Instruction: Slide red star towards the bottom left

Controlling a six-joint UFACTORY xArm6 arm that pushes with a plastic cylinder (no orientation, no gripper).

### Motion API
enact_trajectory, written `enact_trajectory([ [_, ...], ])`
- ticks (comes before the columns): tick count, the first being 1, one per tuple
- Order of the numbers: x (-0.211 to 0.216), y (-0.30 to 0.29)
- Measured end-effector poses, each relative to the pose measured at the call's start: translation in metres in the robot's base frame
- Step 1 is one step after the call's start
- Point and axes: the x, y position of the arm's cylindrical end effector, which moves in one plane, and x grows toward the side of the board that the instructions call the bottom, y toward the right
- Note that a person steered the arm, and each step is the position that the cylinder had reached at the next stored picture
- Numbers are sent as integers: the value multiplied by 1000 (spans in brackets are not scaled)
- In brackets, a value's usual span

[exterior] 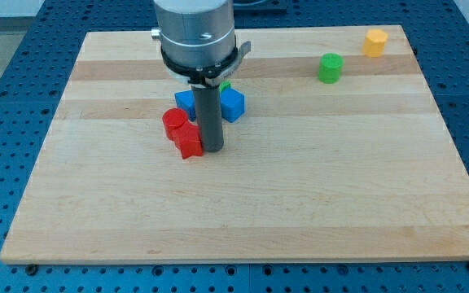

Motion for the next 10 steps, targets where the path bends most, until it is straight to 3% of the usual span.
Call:
enact_trajectory([
  [2,-24,-6],
  [5,28,-75],
  [10,25,-135],
])
